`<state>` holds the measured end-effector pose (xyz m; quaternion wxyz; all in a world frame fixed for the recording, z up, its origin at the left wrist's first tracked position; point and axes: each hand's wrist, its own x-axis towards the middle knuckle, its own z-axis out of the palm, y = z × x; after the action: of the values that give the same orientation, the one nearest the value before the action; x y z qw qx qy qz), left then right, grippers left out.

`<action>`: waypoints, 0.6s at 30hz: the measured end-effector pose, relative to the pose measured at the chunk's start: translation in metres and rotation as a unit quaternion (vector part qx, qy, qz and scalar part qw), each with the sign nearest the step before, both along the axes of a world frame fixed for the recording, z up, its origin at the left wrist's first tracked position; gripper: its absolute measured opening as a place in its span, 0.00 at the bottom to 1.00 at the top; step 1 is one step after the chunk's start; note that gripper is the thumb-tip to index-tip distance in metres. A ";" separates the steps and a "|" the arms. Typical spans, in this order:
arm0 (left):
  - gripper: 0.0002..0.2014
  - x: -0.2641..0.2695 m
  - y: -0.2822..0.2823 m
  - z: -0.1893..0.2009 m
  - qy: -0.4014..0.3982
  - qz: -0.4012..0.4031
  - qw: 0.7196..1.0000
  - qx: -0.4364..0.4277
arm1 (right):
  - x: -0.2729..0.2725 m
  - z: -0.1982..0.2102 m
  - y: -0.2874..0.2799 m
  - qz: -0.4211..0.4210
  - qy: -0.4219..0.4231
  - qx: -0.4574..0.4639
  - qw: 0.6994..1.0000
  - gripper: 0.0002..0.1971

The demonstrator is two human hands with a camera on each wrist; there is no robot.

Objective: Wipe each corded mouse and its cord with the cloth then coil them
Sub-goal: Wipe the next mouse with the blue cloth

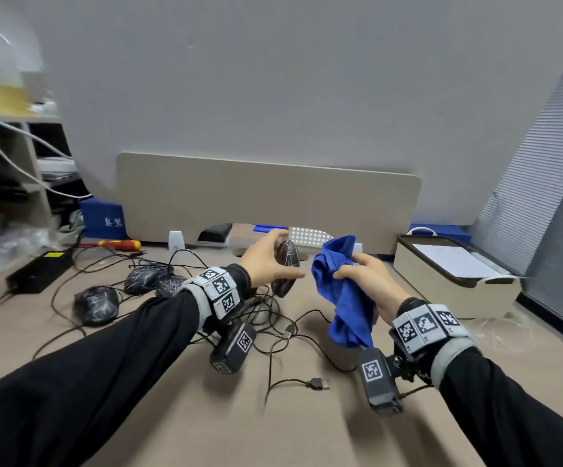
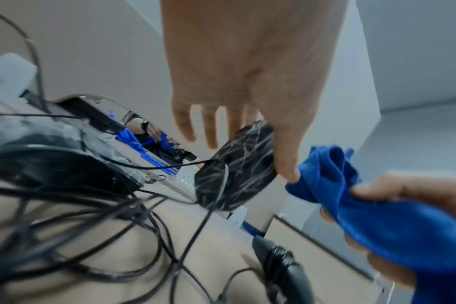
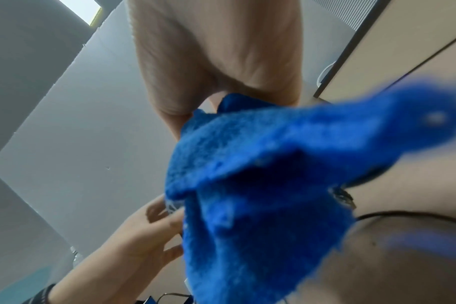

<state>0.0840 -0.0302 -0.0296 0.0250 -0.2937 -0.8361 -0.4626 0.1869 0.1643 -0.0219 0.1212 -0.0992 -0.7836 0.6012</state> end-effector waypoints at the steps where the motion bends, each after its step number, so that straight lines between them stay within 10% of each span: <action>1: 0.43 0.002 -0.009 0.004 -0.015 0.020 0.997 0.072 | 0.000 0.002 -0.006 0.008 0.002 -0.003 1.000 0.12; 7: 0.24 0.042 -0.058 0.014 -0.216 0.037 0.909 0.355 | -0.001 0.018 -0.062 0.079 0.046 0.007 0.996 0.14; 18: 0.22 0.080 -0.117 -0.024 -0.475 -0.015 0.722 0.503 | 0.011 -0.003 -0.131 0.119 0.077 0.049 0.989 0.13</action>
<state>0.1644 -0.1468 -0.0541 -0.2380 0.0077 -0.3782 -0.8946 0.1976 0.0329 -0.0250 0.1135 0.0473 -0.8069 0.5778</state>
